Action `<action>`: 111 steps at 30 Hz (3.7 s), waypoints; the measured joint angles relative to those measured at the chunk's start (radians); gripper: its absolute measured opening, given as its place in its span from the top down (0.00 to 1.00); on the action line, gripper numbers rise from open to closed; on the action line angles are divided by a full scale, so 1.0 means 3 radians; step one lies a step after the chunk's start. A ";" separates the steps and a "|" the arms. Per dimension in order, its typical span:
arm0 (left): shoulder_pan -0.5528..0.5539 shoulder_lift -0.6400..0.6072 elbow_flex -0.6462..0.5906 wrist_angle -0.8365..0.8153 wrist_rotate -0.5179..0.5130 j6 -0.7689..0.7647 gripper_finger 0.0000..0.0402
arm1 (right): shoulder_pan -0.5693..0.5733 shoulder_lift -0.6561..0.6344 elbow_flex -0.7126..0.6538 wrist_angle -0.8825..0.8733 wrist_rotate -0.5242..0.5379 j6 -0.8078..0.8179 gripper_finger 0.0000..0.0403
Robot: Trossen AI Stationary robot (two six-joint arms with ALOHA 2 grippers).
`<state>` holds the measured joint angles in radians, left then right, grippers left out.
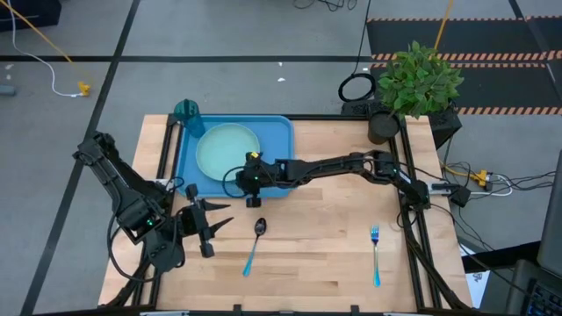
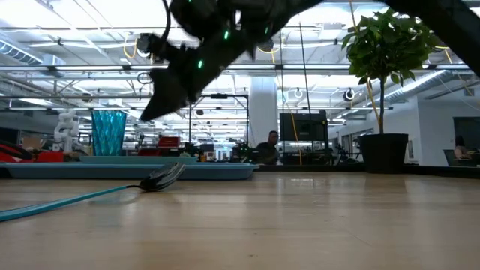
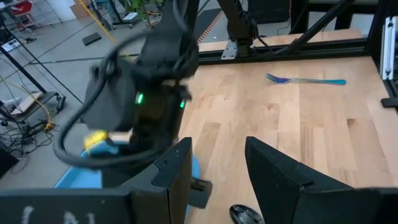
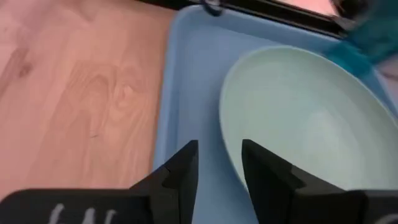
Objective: Pick and place plate/cup/fork/spoon on tray
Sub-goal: Put the fork on the blue tray
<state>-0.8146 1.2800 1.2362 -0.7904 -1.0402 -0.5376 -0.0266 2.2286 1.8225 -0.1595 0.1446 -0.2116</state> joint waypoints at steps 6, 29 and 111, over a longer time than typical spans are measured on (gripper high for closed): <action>-0.0006 0.0001 0.0000 0.0189 0.0016 0.0029 0.62 | 0.0317 -0.0362 0.0000 -0.0782 0.0721 0.0649 0.71; -0.0072 0.0034 0.0000 0.0298 0.0061 -0.0073 0.62 | 0.2025 -0.0966 0.0003 -0.3808 0.1090 0.4075 0.71; 0.0099 0.0036 -0.0066 0.0318 0.0307 -0.0205 0.62 | 0.1894 -0.1968 -0.2781 -0.0357 0.1181 0.4322 1.00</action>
<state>-0.7849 1.2910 1.2165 -0.6949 -0.9481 -0.5992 0.5416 1.6382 0.9882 -0.2666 0.4990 1.0851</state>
